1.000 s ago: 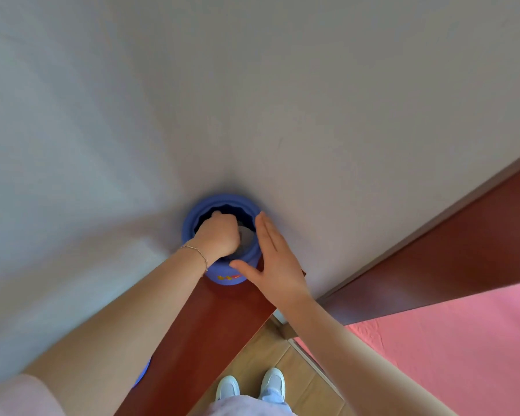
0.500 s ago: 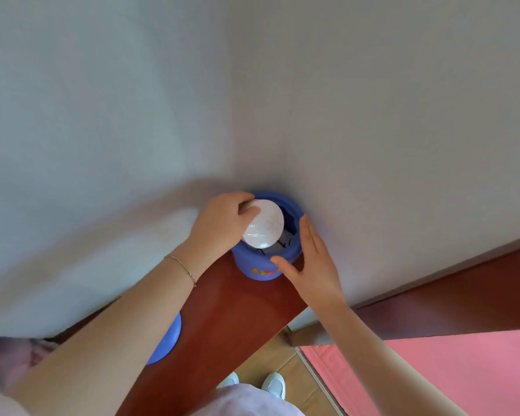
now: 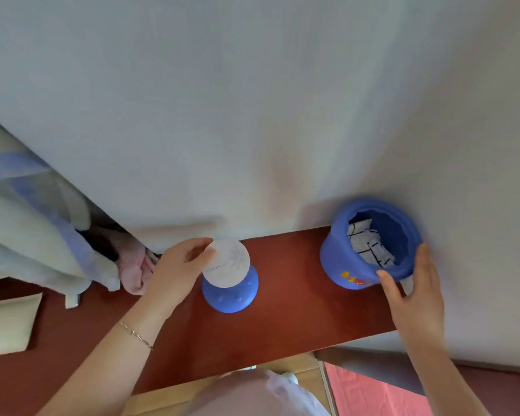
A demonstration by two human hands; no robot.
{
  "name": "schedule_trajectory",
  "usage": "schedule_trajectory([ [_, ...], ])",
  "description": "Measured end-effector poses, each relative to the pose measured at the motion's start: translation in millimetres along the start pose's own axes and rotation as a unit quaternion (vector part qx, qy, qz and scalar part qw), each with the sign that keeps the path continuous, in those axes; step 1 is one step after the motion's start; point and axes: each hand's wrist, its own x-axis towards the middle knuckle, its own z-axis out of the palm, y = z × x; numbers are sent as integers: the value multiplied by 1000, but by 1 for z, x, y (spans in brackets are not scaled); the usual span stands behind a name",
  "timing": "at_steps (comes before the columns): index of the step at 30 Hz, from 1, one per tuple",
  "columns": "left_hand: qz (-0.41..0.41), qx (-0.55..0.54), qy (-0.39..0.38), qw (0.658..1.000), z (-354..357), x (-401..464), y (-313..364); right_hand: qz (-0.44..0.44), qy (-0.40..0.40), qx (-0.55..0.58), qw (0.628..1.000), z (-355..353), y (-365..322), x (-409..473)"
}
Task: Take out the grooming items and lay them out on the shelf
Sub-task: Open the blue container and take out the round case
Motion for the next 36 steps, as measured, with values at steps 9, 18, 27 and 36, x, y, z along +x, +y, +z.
schedule_trajectory([
  [9,-97,34,77,992,-35,-23,-81,1,17,-6,1000,5,0,0],
  [18,-72,194,137,969,-26,-18,-104,9,11,3,1000,3,-2,-1],
  [27,-38,232,157,959,-9,-11,-107,10,10,11,1000,3,2,0],
  [36,261,351,42,899,35,2,-59,11,-2,15,1000,2,1,-2],
])
